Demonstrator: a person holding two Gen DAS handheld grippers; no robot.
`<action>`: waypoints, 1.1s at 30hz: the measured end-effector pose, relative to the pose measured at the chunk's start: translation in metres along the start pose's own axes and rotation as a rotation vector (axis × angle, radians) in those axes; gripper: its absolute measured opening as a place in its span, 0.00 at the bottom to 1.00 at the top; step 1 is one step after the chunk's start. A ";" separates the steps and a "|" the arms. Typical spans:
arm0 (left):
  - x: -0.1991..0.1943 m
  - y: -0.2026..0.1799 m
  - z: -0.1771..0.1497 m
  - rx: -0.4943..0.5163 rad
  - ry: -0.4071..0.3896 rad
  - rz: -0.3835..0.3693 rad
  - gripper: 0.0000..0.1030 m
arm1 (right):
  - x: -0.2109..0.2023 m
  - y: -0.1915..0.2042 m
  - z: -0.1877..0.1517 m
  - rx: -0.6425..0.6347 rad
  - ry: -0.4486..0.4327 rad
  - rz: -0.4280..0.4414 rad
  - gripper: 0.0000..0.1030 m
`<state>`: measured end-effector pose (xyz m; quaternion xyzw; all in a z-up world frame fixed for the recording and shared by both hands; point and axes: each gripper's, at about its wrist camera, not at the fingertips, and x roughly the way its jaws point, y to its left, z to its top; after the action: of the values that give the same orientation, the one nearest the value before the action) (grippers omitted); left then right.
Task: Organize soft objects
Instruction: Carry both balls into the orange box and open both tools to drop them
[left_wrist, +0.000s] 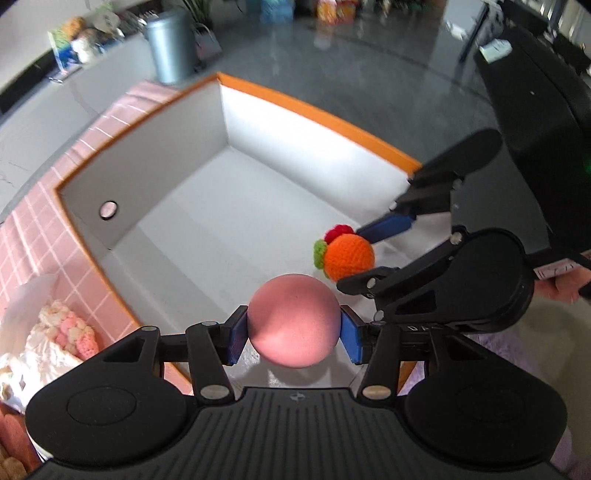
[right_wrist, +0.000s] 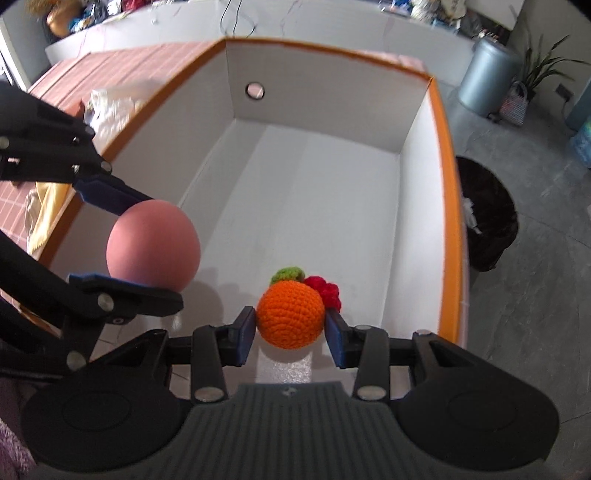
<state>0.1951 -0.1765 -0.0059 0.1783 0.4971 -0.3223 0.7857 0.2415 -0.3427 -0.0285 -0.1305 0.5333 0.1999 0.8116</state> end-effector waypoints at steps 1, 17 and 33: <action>0.005 0.001 0.002 0.016 0.017 0.001 0.57 | 0.004 -0.001 0.000 -0.009 0.011 0.005 0.39; 0.021 0.004 0.007 0.049 0.046 0.036 0.75 | 0.013 -0.001 0.013 -0.040 0.080 0.019 0.40; -0.039 0.000 -0.023 -0.056 -0.259 0.002 0.75 | -0.034 0.020 -0.010 0.012 -0.126 -0.108 0.67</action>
<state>0.1683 -0.1499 0.0189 0.1138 0.4002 -0.3280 0.8481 0.2116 -0.3353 -0.0012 -0.1411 0.4744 0.1604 0.8540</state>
